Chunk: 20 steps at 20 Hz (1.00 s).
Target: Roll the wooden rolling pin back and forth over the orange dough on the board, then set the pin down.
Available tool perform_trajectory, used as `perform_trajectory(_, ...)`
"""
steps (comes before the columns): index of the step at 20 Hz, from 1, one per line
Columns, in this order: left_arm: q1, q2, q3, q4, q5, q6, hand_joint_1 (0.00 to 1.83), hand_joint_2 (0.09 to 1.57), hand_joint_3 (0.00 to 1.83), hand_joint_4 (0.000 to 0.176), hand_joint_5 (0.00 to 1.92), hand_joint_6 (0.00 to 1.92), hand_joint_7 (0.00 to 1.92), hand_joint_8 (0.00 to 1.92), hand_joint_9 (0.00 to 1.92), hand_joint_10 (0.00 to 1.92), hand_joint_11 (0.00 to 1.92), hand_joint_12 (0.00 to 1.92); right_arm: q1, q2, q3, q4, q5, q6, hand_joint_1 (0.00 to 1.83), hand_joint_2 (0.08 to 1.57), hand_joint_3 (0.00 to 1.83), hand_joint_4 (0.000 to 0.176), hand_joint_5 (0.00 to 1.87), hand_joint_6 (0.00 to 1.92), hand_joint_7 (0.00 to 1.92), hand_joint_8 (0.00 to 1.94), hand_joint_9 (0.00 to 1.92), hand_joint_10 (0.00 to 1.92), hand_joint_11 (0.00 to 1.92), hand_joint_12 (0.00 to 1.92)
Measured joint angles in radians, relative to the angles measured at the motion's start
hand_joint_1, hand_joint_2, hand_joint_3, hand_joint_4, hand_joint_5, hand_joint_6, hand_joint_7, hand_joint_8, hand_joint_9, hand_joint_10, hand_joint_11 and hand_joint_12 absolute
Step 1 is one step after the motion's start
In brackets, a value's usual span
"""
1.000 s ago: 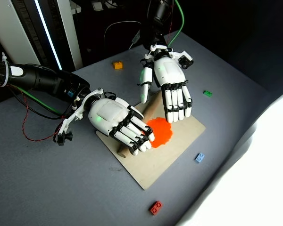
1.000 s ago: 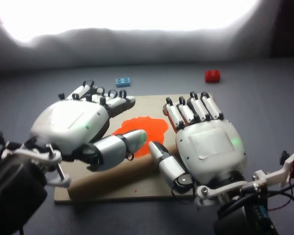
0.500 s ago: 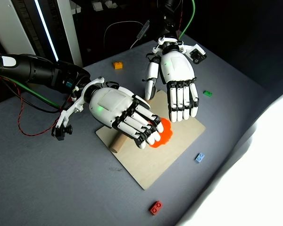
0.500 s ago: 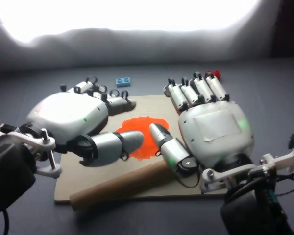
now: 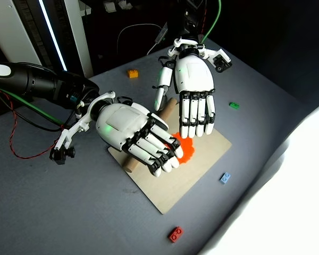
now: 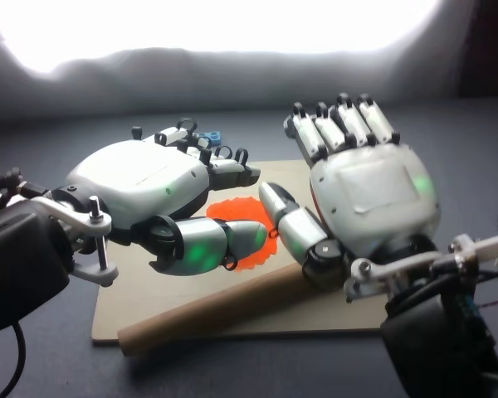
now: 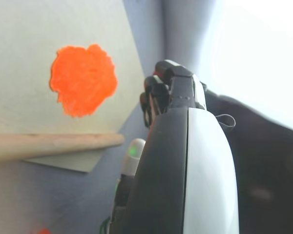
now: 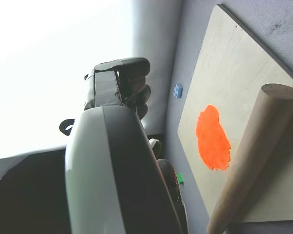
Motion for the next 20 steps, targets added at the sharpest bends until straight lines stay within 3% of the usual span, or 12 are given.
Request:
perform_trajectory(3,-0.013,0.001,0.001,0.003,0.034,0.003,0.0,1.38,0.0,0.0,0.33,0.0,0.4,0.0,0.32,0.0,0.0,0.54,0.013,0.053,-0.036,0.002,-0.021,0.0,0.0,1.38,0.0,0.0,0.07,0.87,0.29,0.42,0.04,0.95,0.0,1.36)
perform_trajectory(5,-0.019,0.021,-0.015,0.004,0.055,0.007,0.0,1.38,0.0,0.0,0.33,0.0,0.4,0.0,0.33,0.0,0.0,0.54,0.023,0.14,-0.086,0.004,-0.08,0.009,0.0,1.38,0.0,0.0,0.05,0.87,0.26,0.42,0.01,0.94,0.0,1.31)
perform_trajectory(12,-0.06,0.037,-0.051,0.006,0.072,0.018,0.0,1.39,0.0,0.0,0.32,0.0,0.38,0.0,0.32,0.0,0.0,0.54,0.027,0.297,-0.204,0.006,-0.104,0.067,0.0,1.38,0.0,0.0,0.06,0.87,0.27,0.42,0.01,0.94,0.0,1.28)
perform_trajectory(20,-0.094,0.037,-0.075,0.004,0.088,0.018,0.0,1.38,0.0,0.0,0.33,0.0,0.38,0.0,0.31,0.0,0.0,0.55,0.03,0.407,-0.266,0.003,-0.111,0.194,0.0,1.37,0.0,0.0,0.05,0.85,0.27,0.43,0.0,0.95,0.0,1.23)
